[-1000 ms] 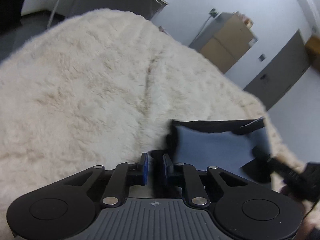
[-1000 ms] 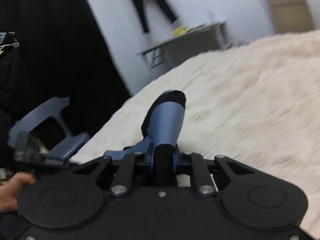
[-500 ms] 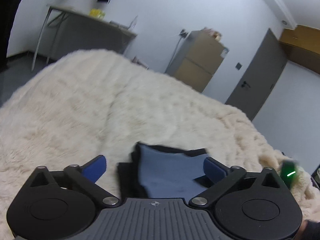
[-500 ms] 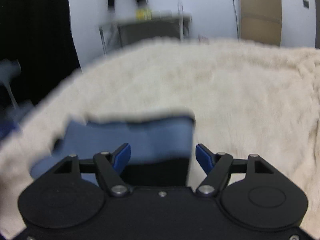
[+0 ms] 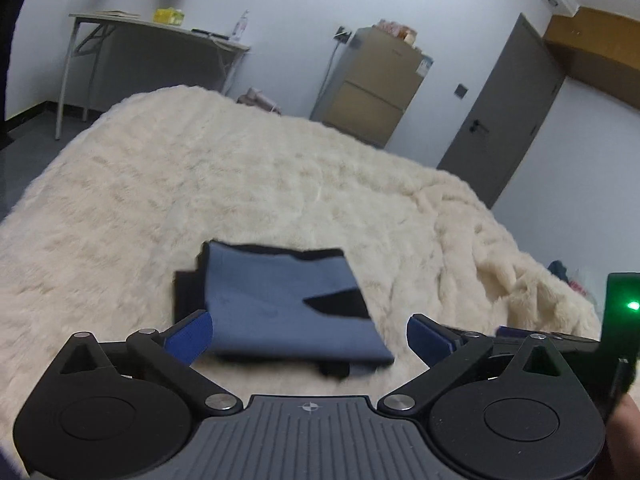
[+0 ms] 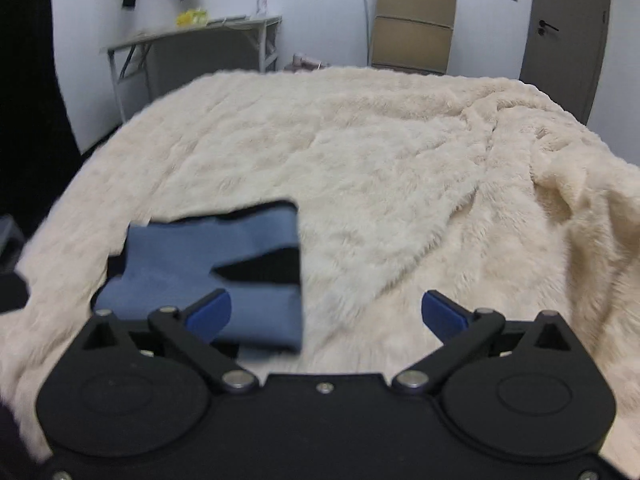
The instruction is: Fold clothes
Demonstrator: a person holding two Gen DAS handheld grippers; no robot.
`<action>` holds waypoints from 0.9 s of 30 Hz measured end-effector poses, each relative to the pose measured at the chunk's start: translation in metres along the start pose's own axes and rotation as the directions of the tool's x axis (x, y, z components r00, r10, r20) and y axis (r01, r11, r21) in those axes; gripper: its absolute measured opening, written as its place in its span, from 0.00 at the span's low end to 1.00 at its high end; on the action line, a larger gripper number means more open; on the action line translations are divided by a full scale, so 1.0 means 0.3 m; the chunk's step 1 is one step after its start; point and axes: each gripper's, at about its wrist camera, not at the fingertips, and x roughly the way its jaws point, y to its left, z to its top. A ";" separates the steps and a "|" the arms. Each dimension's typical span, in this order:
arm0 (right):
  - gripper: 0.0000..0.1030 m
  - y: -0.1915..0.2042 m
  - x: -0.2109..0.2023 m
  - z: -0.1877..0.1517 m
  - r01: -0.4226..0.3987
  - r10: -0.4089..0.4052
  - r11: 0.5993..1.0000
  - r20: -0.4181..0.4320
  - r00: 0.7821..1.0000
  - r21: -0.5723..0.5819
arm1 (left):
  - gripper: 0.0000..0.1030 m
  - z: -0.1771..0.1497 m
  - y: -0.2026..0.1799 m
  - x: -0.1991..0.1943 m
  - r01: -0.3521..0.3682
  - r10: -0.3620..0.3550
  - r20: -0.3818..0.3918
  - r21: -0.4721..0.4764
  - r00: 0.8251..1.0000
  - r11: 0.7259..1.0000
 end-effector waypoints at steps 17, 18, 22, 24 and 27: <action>1.00 0.116 -0.080 -0.062 -0.002 0.000 0.997 -0.037 0.999 -0.072 | 1.00 -0.105 -0.063 -0.017 -0.223 0.243 -0.140 0.147 0.960 0.964; 1.00 0.116 -0.083 -0.063 -0.002 -0.001 0.997 -0.035 0.999 -0.074 | 1.00 -0.105 -0.067 -0.020 -0.226 0.247 -0.137 0.150 0.959 0.962; 1.00 0.117 -0.093 -0.068 -0.004 0.002 0.997 -0.032 0.999 -0.072 | 1.00 -0.100 -0.078 -0.026 -0.224 0.242 -0.129 0.143 0.962 0.964; 1.00 0.120 -0.094 -0.070 -0.008 0.005 0.997 -0.037 0.999 -0.075 | 1.00 -0.098 -0.081 -0.028 -0.224 0.241 -0.127 0.137 0.962 0.965; 1.00 0.124 -0.098 -0.076 -0.015 0.013 0.997 -0.035 0.999 -0.081 | 1.00 -0.097 -0.082 -0.032 -0.225 0.242 -0.126 0.129 0.962 0.966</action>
